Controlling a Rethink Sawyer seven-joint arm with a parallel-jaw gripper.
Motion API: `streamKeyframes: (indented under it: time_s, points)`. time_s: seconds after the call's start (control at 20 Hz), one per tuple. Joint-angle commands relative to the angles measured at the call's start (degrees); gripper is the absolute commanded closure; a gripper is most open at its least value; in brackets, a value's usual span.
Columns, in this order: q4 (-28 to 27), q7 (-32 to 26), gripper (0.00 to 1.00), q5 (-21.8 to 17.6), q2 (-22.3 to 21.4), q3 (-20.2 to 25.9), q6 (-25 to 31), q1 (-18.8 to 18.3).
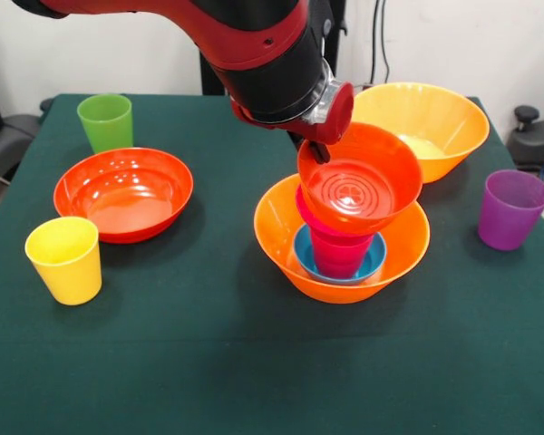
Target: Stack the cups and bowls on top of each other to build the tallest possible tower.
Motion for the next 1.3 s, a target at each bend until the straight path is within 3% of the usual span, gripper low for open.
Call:
streamKeyframes:
  time_s: [0.05,1.3]
  points:
    - [4.27,3.93,1.0,-1.98,0.19,0.96,-4.15,1.54]
    - [8.46,1.17,1.0,-2.61,0.18,1.87,-8.72,1.18]
